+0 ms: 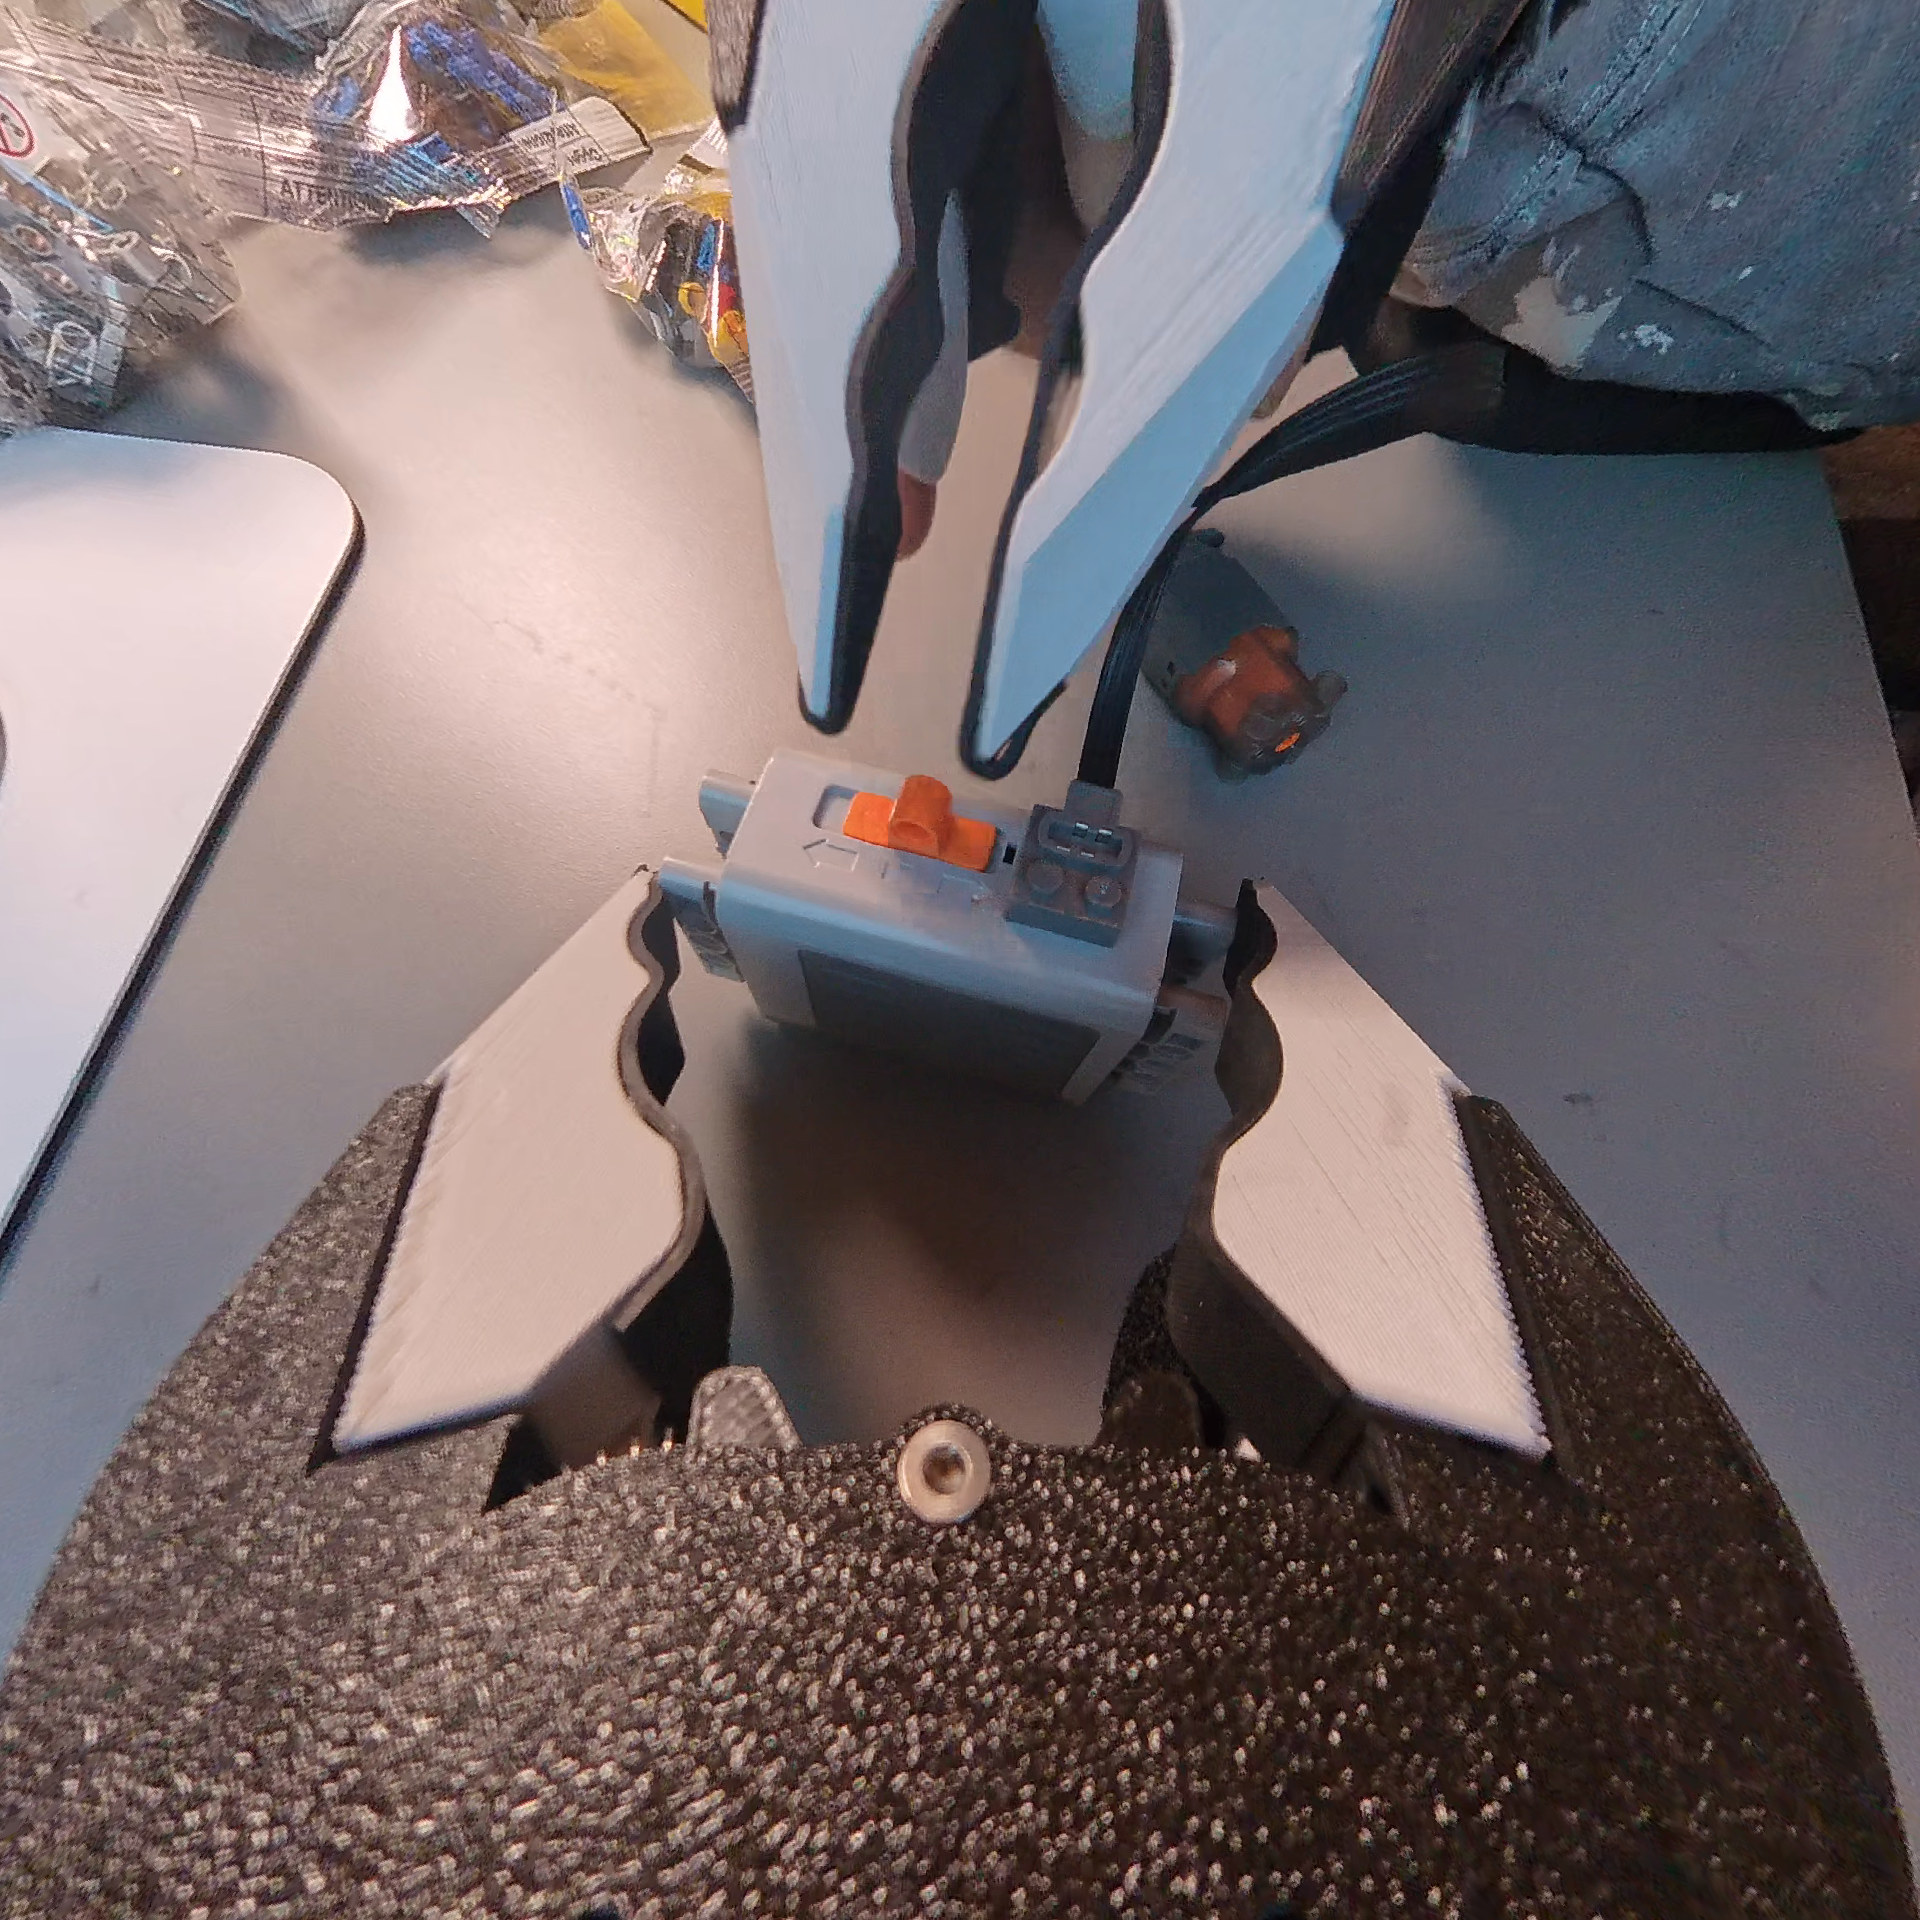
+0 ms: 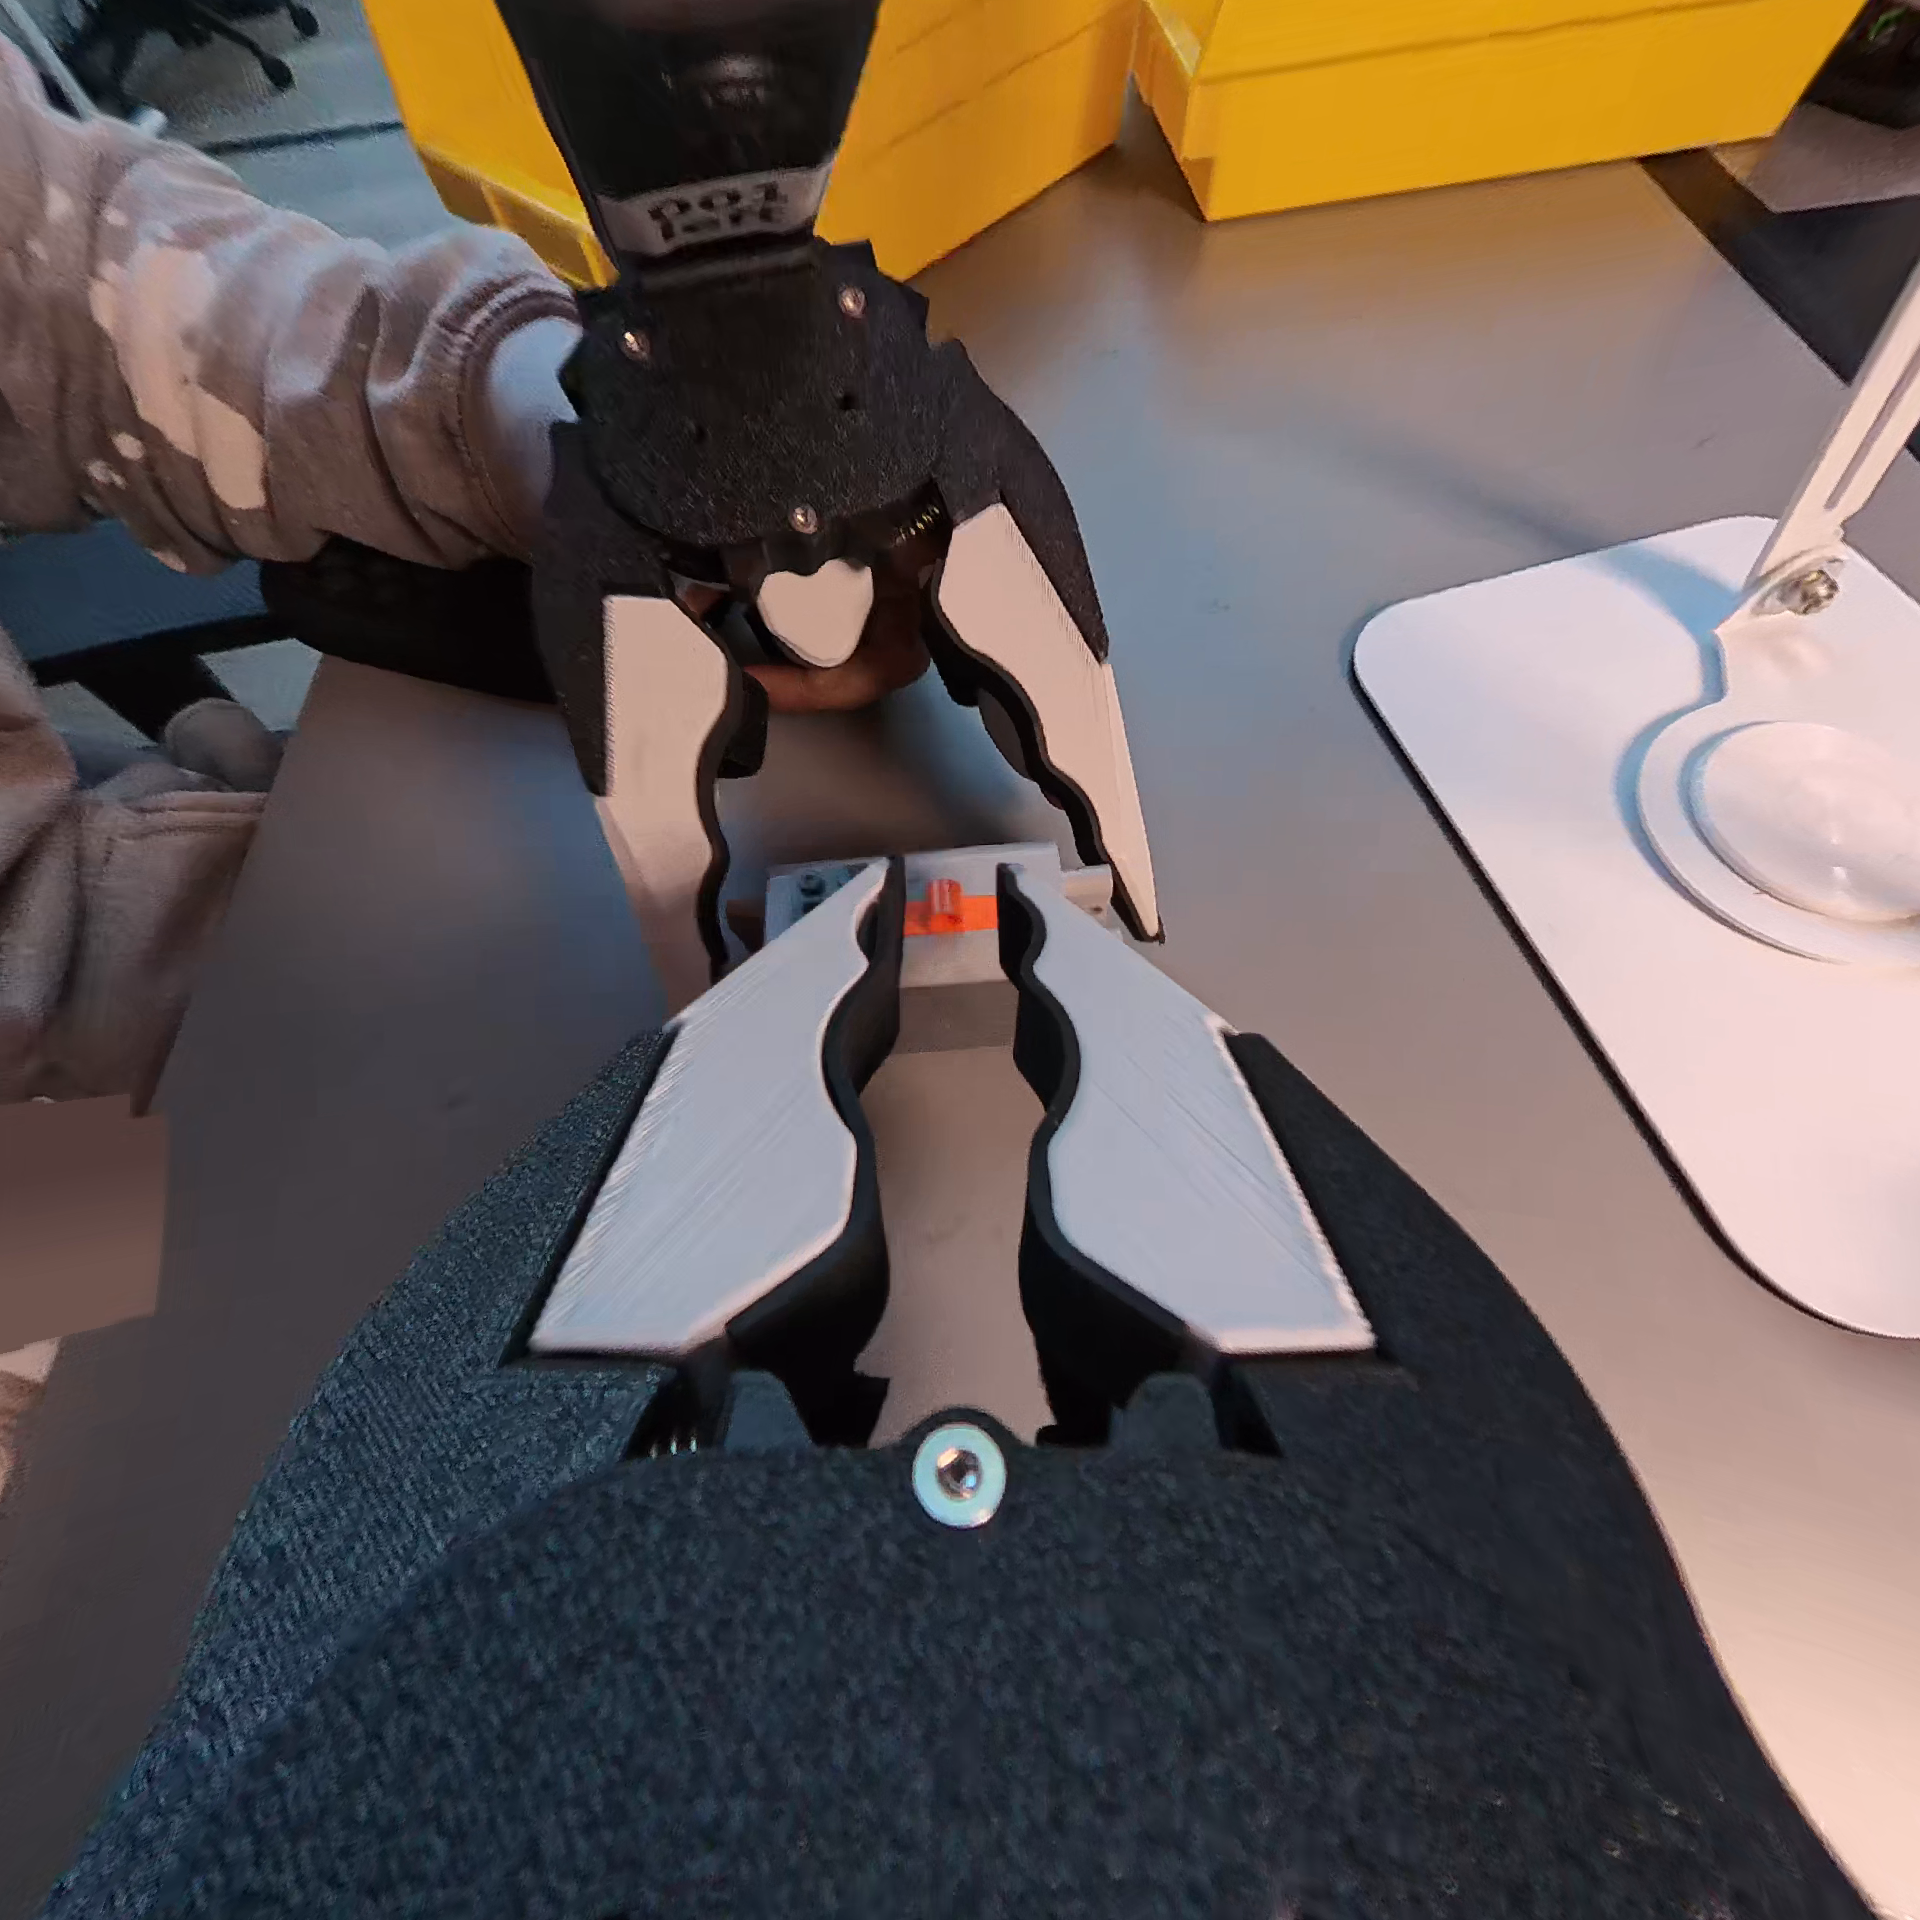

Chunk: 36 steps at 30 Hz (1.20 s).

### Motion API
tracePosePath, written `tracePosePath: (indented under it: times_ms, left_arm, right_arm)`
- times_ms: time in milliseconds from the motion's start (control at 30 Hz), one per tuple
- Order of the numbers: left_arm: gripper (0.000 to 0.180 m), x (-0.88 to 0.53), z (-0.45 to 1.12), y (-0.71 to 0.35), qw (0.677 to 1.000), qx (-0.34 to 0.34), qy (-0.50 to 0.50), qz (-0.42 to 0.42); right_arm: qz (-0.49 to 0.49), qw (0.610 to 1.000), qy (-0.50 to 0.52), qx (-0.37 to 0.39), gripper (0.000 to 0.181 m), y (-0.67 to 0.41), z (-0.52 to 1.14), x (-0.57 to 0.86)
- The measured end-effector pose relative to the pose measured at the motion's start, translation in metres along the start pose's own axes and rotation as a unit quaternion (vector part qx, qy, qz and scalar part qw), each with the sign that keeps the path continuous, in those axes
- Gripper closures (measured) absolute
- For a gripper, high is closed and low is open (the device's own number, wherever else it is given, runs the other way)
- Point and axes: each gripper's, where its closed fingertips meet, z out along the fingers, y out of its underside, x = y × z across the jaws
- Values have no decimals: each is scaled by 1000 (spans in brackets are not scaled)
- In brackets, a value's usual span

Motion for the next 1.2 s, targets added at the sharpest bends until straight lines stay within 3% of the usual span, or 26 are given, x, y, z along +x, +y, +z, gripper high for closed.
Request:
tracePosePath:
  times_ms: [133, 433, 667, 833, 1200]
  left_arm:
    - [76, 0, 0, 0, 1000, 0, 0, 0]
    - [76, -2, 0, 0, 1000, 1, -7, -2]
    - [75, -2, 1, 0, 1000, 0, -9, -1]
    - [68, -4, 10, 11, 997, -42, -42, 39]
    - [69, -3, 9, 10, 998, -38, -39, 41]
  right_arm:
    - [-14, 998, -53, -20, 158, -2, -3, -25]
    - [-64, 994, -17, -81, 159, 14, 13, -26]
    - [-66, 995, -12, -76, 166, 13, 14, -24]
    - [-80, 994, -8, -75, 166, 12, 15, -24]
    - [-82, 994, -15, -68, 166, 12, 14, -26]
